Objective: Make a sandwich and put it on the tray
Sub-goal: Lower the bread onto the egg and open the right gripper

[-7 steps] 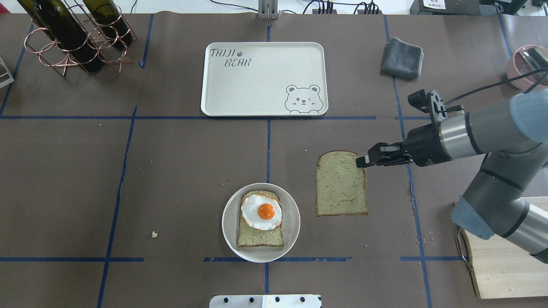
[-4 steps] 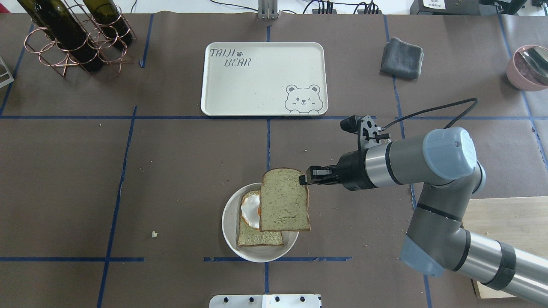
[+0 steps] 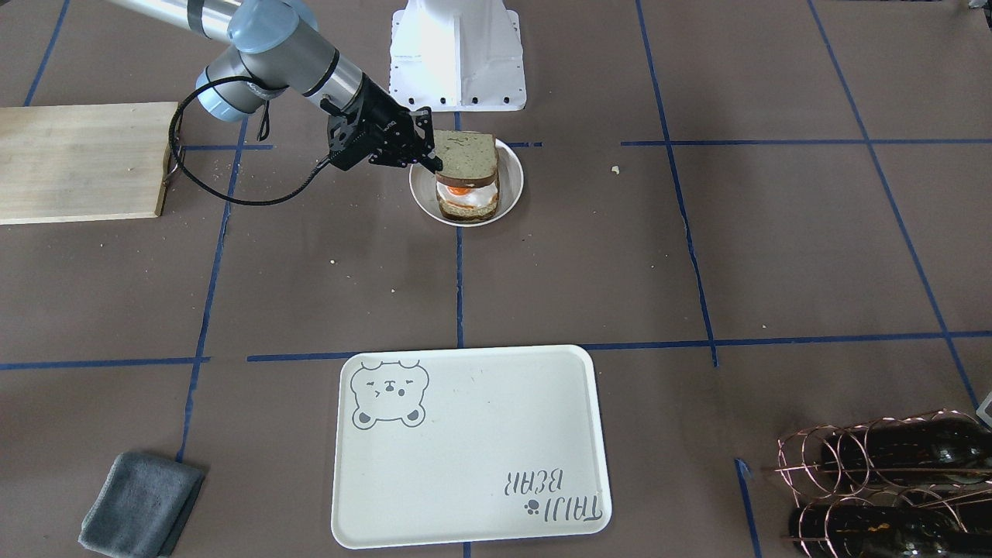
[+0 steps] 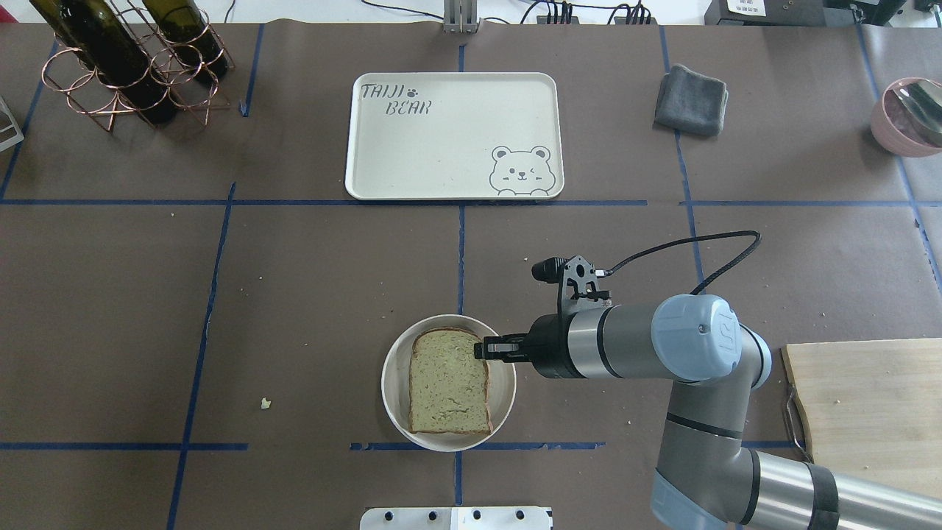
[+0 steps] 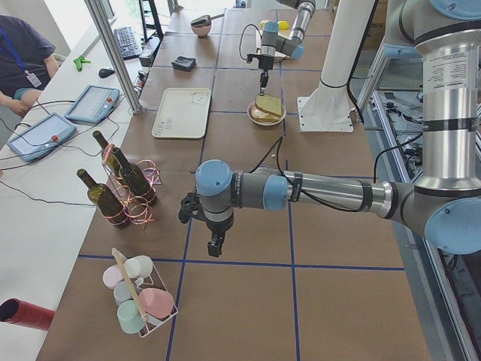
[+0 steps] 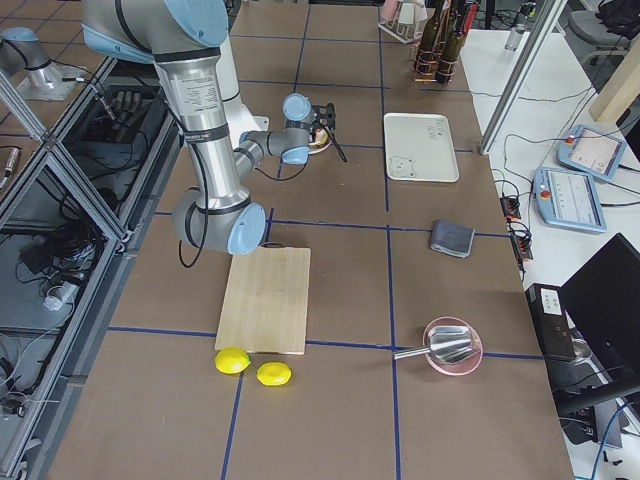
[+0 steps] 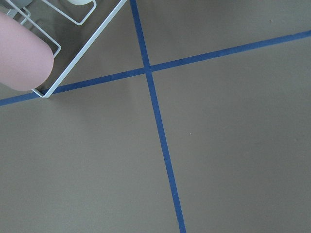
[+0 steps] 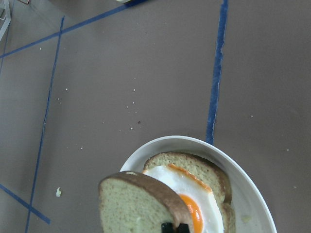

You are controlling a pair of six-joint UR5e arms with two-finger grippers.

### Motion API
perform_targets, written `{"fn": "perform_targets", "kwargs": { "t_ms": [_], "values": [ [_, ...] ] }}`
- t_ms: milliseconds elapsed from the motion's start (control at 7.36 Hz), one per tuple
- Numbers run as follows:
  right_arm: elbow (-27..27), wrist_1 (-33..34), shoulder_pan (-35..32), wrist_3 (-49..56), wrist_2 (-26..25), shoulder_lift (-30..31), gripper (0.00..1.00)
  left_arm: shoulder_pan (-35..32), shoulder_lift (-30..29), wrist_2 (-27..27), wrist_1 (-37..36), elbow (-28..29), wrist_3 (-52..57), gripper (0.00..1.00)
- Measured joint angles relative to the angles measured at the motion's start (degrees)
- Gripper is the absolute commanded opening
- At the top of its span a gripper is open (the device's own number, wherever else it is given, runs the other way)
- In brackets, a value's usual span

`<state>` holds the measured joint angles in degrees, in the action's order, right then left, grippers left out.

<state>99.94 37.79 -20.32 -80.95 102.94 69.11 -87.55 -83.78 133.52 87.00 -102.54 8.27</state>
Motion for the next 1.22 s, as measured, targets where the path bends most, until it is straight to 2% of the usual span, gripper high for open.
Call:
{"fn": "perform_targets", "kwargs": {
  "t_ms": [407, 543, 679, 815, 1086, 1222],
  "values": [
    [-1.8, 0.1, 0.3, 0.6, -0.7, -0.7, 0.00, -0.1, 0.0, -0.1, -0.1, 0.1, 0.0, 1.00],
    [-2.1, 0.1, 0.3, 0.7, -0.9, -0.8, 0.25, -0.1, 0.1, -0.2, -0.1, 0.1, 0.0, 1.00],
    [-2.3, 0.1, 0.2, 0.7, -1.2, -0.8, 0.70, -0.1, 0.1, -0.3, -0.1, 0.1, 0.0, 1.00],
    [-2.4, 0.1, 0.2, 0.7, -1.5, -0.8, 1.00, -0.2, 0.1, -0.3, -0.1, 0.1, 0.0, 1.00],
    [-2.2, 1.6, -0.6, 0.8, -2.2, -0.9, 1.00, -0.2, 0.0, -0.4, -0.1, 0.2, 0.0, 1.00],
    [-1.3, 4.6, -2.2, 0.8, -1.1, -1.4, 1.00, -0.2, 0.1, -0.4, -0.1, 0.3, 0.0, 1.00]
  ]
}}
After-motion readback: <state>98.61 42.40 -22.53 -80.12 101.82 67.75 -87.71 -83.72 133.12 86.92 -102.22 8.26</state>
